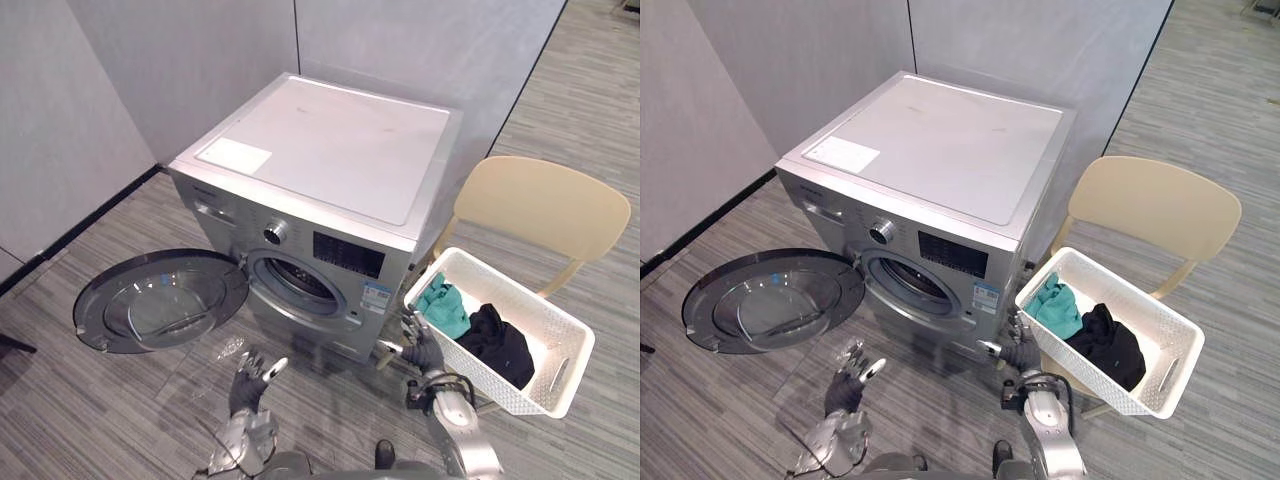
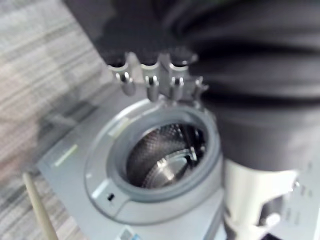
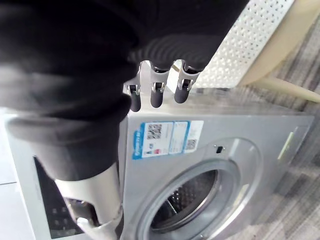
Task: Pick up the laundry basket with both hands and put the clothes into the washing machine.
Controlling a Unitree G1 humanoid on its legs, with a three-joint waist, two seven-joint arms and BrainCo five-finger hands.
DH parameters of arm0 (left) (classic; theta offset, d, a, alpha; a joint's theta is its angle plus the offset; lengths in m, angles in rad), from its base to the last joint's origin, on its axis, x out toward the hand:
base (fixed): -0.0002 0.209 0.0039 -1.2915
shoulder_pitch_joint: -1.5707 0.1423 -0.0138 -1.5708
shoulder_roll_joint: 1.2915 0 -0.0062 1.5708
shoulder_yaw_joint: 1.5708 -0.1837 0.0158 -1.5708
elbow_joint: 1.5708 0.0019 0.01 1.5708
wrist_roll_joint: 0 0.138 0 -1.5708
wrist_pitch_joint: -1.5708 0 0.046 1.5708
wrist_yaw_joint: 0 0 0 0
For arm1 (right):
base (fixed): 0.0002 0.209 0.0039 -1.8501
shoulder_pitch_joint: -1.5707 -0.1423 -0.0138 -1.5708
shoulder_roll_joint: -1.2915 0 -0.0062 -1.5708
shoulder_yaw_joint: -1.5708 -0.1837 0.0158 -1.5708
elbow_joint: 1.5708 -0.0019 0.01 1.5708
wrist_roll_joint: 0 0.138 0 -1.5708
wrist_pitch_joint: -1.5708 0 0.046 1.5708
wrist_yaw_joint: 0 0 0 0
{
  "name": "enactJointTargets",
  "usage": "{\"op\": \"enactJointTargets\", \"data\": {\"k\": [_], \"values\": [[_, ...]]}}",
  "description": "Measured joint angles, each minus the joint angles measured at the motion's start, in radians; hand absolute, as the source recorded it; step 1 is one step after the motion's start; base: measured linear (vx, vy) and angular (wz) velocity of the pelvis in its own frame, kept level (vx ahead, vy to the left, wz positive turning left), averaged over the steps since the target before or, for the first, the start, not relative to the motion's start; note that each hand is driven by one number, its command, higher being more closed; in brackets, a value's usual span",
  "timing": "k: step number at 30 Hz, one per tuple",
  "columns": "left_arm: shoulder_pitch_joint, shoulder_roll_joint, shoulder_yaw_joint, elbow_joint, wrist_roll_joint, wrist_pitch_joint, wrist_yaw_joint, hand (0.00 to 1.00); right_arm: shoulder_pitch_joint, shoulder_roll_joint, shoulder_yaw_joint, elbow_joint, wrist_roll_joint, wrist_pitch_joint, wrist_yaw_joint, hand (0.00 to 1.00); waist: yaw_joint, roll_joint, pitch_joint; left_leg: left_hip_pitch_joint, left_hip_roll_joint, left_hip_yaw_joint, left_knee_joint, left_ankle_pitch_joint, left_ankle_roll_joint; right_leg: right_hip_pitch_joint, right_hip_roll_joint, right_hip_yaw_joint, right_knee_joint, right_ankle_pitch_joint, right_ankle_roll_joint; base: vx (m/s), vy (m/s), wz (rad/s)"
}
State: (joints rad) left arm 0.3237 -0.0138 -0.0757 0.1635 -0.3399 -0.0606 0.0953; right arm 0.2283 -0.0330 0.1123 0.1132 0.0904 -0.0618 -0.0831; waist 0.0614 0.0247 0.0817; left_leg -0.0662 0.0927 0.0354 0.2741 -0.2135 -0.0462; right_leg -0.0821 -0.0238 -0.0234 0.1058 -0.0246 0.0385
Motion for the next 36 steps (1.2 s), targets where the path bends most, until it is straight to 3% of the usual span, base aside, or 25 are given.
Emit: {"op": "enactJointTargets", "data": {"k": [4,6,7,9,11,13,18,21,25,27,30,32,36], "values": [[-0.062,0.010,0.001,0.001,0.035,0.002,-0.008,0.00,0.029,0.031,-0.025,-0.022,0.000,0.002,0.000,0.00,-0.018,-0.051,-0.002,-0.011,0.011,0.061,-0.013,0.011,-0.007,-0.105,0.006,0.023,0.109,-0.027,0.004,0.00,-0.034,-0.36],[-0.061,0.019,0.014,0.006,0.038,0.008,-0.005,0.00,0.013,0.036,-0.024,-0.020,0.000,0.005,0.000,0.00,-0.018,-0.061,-0.002,-0.013,0.027,0.108,-0.028,0.019,0.003,-0.142,-0.009,-0.024,0.138,-0.043,-0.010,-0.03,-0.081,-0.82],[-0.061,0.019,0.033,0.027,0.040,0.010,-0.002,0.00,-0.004,0.035,-0.025,-0.019,-0.001,0.006,0.000,0.00,-0.022,-0.069,0.002,-0.004,0.033,0.136,-0.030,0.020,0.001,-0.169,-0.065,-0.133,0.234,-0.079,-0.031,-0.02,-0.095,-0.71],[-0.062,0.022,0.049,0.044,0.041,0.013,0.003,0.00,-0.022,0.025,-0.032,-0.016,-0.001,0.006,0.000,0.00,-0.022,-0.066,0.009,0.004,0.048,0.157,-0.019,0.018,-0.001,-0.166,-0.148,-0.225,0.317,-0.114,-0.033,0.00,-0.187,-0.47],[-0.066,0.029,0.051,0.044,0.039,0.012,0.016,0.00,-0.066,0.008,-0.043,-0.015,-0.002,0.006,-0.002,0.00,-0.023,-0.089,0.015,-0.003,0.072,0.156,0.012,0.005,-0.022,-0.161,-0.177,-0.252,0.332,-0.116,-0.012,-0.01,-0.252,-0.23],[-0.066,0.014,0.068,0.086,0.036,0.013,0.018,0.00,-0.146,-0.031,-0.077,-0.002,-0.011,0.006,-0.014,0.00,-0.019,-0.080,0.027,-0.002,0.095,0.146,0.010,0.003,-0.042,-0.149,-0.124,-0.242,0.293,-0.122,-0.010,-0.05,-0.225,-0.31],[-0.065,0.005,0.070,0.155,0.036,0.014,0.019,0.00,-0.196,-0.089,-0.112,-0.001,-0.029,0.000,-0.031,0.00,-0.019,-0.081,0.027,0.015,0.112,0.158,-0.067,0.040,-0.083,-0.145,-0.079,-0.228,0.217,-0.107,-0.006,-0.08,-0.087,-0.17],[-0.061,0.020,0.070,0.164,0.027,0.014,0.020,0.00,-0.226,-0.117,-0.097,0.014,-0.035,0.000,-0.025,0.00,-0.019,-0.082,0.026,0.001,0.114,0.129,-0.109,0.076,-0.085,-0.132,-0.073,-0.266,0.165,-0.080,-0.011,-0.04,-0.023,0.29],[-0.069,0.042,0.036,0.184,0.005,0.011,0.017,0.00,-0.397,-0.183,-0.050,0.179,-0.049,0.001,-0.020,0.00,-0.014,-0.079,0.028,-0.031,0.101,0.056,-0.173,0.146,-0.088,-0.117,-0.081,-0.340,0.111,-0.055,-0.012,0.02,0.000,0.56],[-0.060,0.048,0.014,0.185,0.006,0.011,0.014,0.00,-0.488,-0.215,-0.022,0.241,-0.066,0.002,-0.022,0.00,0.003,-0.069,0.035,-0.044,0.094,0.041,-0.199,0.168,-0.086,-0.125,-0.086,-0.360,0.096,-0.043,-0.012,0.02,0.011,0.34],[-0.064,0.046,-0.027,0.182,0.005,0.009,0.008,0.00,-0.675,-0.280,0.053,0.378,-0.098,0.002,-0.020,0.00,0.013,-0.034,0.075,-0.081,0.073,0.008,-0.208,0.193,-0.075,-0.138,-0.102,-0.383,0.073,-0.021,-0.005,-0.03,0.038,0.26],[-0.063,0.048,-0.052,0.179,0.005,0.007,-0.007,0.00,-0.803,-0.321,0.105,0.479,-0.118,0.003,-0.015,0.00,0.036,-0.013,0.099,-0.111,0.060,0.007,-0.220,0.218,-0.068,-0.167,-0.114,-0.382,0.056,0.003,-0.002,-0.08,0.052,0.03],[-0.059,0.053,-0.052,0.121,-0.003,-0.003,-0.008,0.00,-1.036,-0.410,0.140,0.666,-0.171,0.006,-0.002,0.00,0.057,0.011,0.190,-0.151,0.045,0.008,-0.234,0.241,-0.063,-0.207,-0.119,-0.376,0.027,0.049,-0.006,-0.11,0.032,-0.05]]}}
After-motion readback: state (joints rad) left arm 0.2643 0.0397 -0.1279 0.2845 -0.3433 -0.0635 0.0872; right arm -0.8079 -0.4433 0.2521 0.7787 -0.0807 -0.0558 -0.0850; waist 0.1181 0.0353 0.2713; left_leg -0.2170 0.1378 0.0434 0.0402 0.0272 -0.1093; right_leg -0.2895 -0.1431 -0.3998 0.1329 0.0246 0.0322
